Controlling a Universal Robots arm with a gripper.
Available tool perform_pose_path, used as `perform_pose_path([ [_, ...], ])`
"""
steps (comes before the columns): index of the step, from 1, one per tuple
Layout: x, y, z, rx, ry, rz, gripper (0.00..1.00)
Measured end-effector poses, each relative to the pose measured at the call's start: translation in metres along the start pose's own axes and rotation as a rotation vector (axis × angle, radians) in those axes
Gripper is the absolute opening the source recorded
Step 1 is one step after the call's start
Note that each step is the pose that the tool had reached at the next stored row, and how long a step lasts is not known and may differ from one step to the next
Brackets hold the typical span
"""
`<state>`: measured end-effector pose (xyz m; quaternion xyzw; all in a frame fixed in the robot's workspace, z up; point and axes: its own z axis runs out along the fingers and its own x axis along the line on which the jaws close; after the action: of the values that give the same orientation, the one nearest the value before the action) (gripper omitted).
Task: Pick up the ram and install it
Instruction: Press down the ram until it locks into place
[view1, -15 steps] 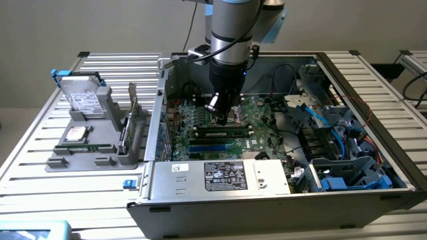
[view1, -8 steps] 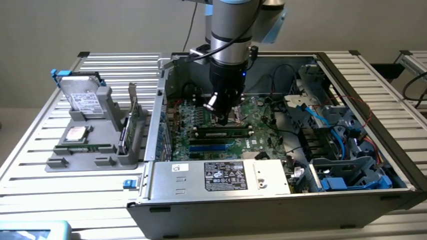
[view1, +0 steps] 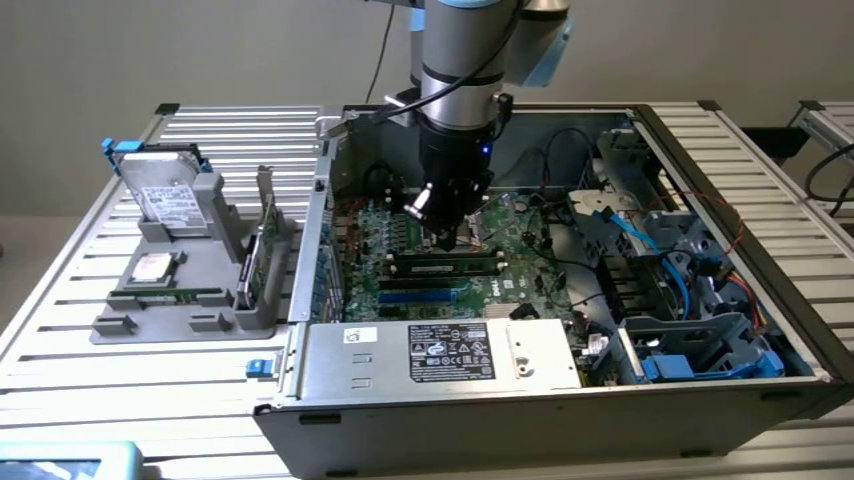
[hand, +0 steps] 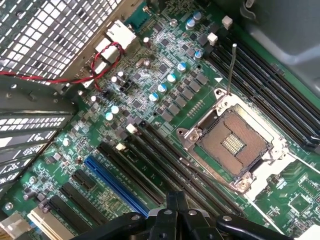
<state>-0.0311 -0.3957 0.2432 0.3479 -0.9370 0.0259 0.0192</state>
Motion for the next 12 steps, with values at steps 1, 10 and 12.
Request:
perform_pose_path([
  [1,-0.0001,0.0000,0.0000,-0.0003,0.0001,0.013,0.11],
  [10,0.0000,-0.0001,-0.0001,-0.0021,0.0017,0.118,0.11],
  [12,0.0000,-0.0001,0.0000,-0.0005,0.0038,0.131,0.11],
])
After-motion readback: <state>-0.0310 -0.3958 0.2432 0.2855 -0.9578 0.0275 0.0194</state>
